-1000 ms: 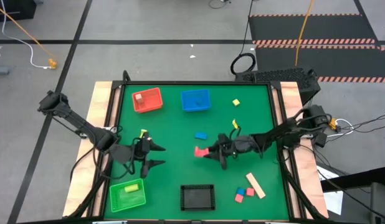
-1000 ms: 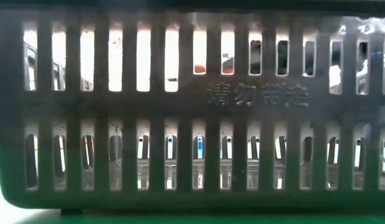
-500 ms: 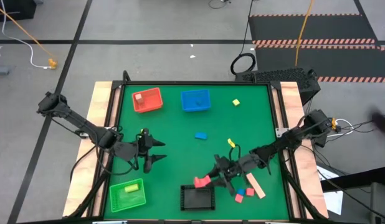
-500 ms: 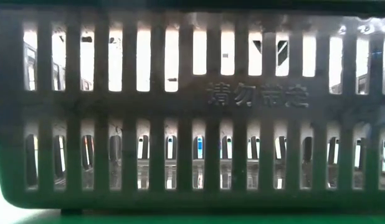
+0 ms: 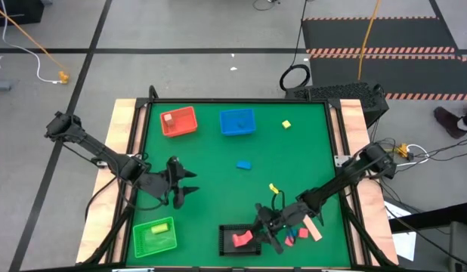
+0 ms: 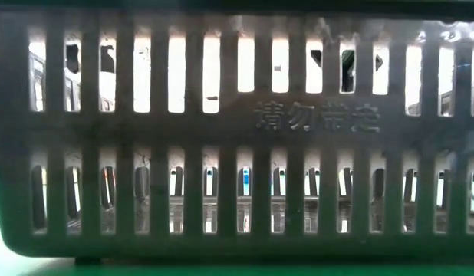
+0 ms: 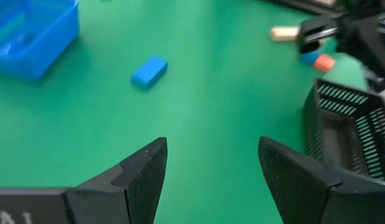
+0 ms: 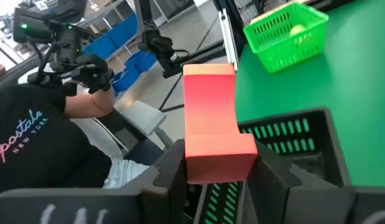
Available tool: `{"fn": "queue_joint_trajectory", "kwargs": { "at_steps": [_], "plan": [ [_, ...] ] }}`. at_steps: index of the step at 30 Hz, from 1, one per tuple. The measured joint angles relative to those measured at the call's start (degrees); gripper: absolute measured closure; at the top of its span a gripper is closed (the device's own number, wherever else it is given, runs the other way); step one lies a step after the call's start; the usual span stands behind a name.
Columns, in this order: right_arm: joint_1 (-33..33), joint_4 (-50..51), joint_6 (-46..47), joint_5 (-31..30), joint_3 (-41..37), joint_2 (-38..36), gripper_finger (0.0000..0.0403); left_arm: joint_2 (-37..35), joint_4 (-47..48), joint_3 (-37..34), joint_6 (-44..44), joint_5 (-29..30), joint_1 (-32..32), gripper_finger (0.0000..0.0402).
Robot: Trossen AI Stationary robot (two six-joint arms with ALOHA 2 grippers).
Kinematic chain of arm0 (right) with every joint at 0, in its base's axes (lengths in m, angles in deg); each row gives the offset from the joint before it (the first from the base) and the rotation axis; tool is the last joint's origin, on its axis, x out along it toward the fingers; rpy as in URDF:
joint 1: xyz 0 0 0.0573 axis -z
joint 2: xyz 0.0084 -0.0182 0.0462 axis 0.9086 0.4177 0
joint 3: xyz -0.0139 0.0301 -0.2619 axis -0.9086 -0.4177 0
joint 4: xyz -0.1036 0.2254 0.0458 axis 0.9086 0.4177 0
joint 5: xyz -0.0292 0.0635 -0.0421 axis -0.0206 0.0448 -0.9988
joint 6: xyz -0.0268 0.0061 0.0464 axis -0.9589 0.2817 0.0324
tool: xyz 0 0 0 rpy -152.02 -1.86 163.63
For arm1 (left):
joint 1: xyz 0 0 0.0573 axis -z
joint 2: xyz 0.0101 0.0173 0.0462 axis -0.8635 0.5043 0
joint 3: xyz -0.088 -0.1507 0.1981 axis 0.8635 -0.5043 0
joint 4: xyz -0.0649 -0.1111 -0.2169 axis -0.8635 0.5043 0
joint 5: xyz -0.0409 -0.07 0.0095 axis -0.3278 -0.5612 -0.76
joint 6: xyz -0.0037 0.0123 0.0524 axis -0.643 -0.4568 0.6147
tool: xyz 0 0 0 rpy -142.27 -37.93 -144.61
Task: Sort & place blocks by color
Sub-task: Put the top red block into the black bin, then put the bottom green block into the green bin
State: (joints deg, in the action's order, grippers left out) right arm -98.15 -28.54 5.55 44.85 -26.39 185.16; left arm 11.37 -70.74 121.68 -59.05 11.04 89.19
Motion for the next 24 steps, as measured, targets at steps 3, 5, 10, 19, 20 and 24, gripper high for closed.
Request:
{"fn": "queue_joint_trajectory", "kwargs": {
  "at_steps": [3, 5, 10, 19, 20, 24],
  "plan": [
    [0.0, 0.3, 2.1, 0.1, 0.1, 0.9, 0.0255, 0.0, 5.6, 0.0, -5.9, 0.0, 0.0, 0.0149],
    [0.0, 0.0, 3.2, -0.2, 0.2, 1.1, 0.0225, 0.0, 10.5, 0.0, -10.1, 0.1, 0.0, 0.0149],
    [0.0, 0.0, 4.7, -0.4, 0.2, 1.1, 0.0168, 0.0, 23.7, 0.0, -23.8, 2.5, 0.0, 0.0149],
    [0.2, -0.4, 4.3, -0.6, 0.2, 1.1, 0.0113, 0.0, 38.7, -3.2, -46.7, 5.6, -0.5, 0.0149],
    [0.2, -0.4, 3.9, -0.6, 0.2, 1.1, 0.0111, 0.0, 37.9, -4.5, -47.8, 5.6, -0.7, 0.0149],
    [0.2, -0.4, 2.6, -0.6, 0.2, 1.1, 0.0109, 0.0, 35.3, -9.8, -52.4, 4.4, -2.2, 0.0149]
  ]
}}
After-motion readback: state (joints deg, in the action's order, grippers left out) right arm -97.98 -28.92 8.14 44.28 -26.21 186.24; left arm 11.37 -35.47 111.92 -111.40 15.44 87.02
